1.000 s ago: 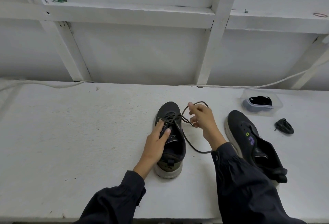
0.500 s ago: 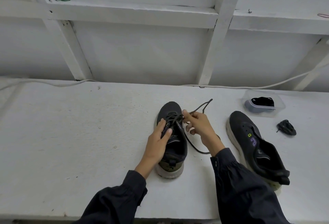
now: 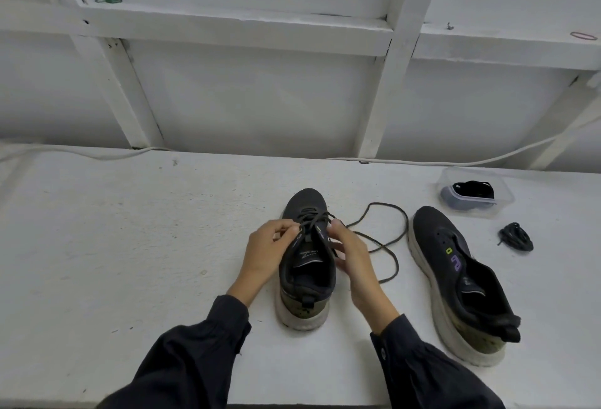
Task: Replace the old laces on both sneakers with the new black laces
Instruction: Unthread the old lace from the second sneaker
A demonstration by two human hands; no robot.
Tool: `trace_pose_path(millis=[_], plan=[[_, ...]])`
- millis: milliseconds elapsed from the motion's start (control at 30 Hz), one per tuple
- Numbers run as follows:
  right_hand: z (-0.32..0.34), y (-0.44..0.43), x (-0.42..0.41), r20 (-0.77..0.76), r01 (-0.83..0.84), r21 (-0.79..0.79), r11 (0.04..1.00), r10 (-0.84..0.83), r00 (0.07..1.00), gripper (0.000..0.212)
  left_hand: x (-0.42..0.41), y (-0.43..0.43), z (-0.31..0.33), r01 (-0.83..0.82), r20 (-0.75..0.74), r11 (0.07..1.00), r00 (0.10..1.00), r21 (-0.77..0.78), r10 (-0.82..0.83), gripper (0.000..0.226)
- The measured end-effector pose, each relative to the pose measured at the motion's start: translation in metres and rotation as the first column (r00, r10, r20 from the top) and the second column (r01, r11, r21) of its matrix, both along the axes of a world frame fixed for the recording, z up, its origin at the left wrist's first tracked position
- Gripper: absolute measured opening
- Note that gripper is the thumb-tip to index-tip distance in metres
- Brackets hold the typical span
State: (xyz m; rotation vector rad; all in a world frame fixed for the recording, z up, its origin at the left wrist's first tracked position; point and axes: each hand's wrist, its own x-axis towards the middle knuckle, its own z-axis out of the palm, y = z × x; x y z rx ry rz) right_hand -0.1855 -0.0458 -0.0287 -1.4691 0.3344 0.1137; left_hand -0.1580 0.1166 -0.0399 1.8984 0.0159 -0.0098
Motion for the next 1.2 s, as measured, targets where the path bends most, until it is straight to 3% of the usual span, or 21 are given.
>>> trace_pose_path(millis=[67, 200, 333, 433, 500, 600, 700, 867, 967, 1033, 1100, 1200], plan=[[-0.006, 0.011, -0.002, 0.057, -0.007, -0.018, 1.0, 0.008, 0.998, 0.032, 0.009, 0.004, 0.0, 0.048, 0.03, 0.993, 0.998, 0.107, -0.051, 0.008], [-0.023, 0.023, -0.001, 0.053, -0.063, -0.049, 0.997, 0.065, 0.996, 0.062, 0.02, 0.003, 0.005, 0.124, 0.082, 0.941, 0.984, 0.316, -0.157, 0.004], [-0.027, 0.024, -0.001, 0.043, -0.076, -0.077, 0.994, 0.08, 0.996, 0.069, 0.029, -0.001, 0.011, 0.054, 0.172, 0.816, 0.967, 0.575, -0.186, 0.014], [-0.025, 0.025, -0.002, 0.052, -0.08, -0.062, 0.995, 0.083, 0.995, 0.07, 0.036, -0.008, 0.013, 0.006, 0.196, 0.752, 0.964, 0.66, -0.18, 0.019], [-0.026, 0.025, -0.002, 0.039, -0.07, -0.051, 0.996, 0.072, 0.997, 0.075, 0.036, -0.008, 0.012, 0.01, 0.191, 0.782, 0.968, 0.624, -0.164, 0.02], [-0.026, 0.026, -0.004, 0.029, -0.06, -0.044, 0.997, 0.061, 0.998, 0.08, 0.029, 0.004, 0.004, 0.021, 0.112, 0.931, 0.992, 0.366, -0.066, 0.018], [-0.026, 0.026, -0.005, 0.028, -0.054, -0.042, 0.998, 0.055, 0.998, 0.083, 0.022, 0.013, -0.006, 0.052, 0.014, 0.983, 0.998, 0.179, -0.056, 0.02], [-0.025, 0.025, -0.005, 0.034, -0.058, -0.048, 0.997, 0.059, 0.998, 0.084, 0.019, 0.008, -0.002, 0.084, 0.06, 0.975, 0.993, 0.205, -0.098, 0.008], [-0.025, 0.023, -0.006, 0.046, -0.073, -0.049, 0.996, 0.076, 0.996, 0.072, 0.027, 0.005, 0.003, -0.015, 0.075, 0.976, 0.997, 0.218, -0.001, 0.01], [-0.025, 0.023, -0.006, 0.056, -0.09, -0.064, 0.994, 0.093, 0.994, 0.061, 0.031, 0.003, 0.004, -0.097, 0.064, 0.988, 0.994, 0.117, 0.09, 0.009], [-0.026, 0.023, -0.006, 0.053, -0.082, -0.063, 0.995, 0.086, 0.995, 0.071, 0.032, 0.0, 0.004, -0.116, 0.031, 0.99, 0.993, 0.081, 0.114, 0.013], [-0.027, 0.024, -0.005, 0.048, -0.069, -0.064, 0.996, 0.072, 0.996, 0.084, 0.028, 0.001, 0.001, -0.064, -0.029, 0.985, 0.997, 0.163, 0.069, 0.027]])
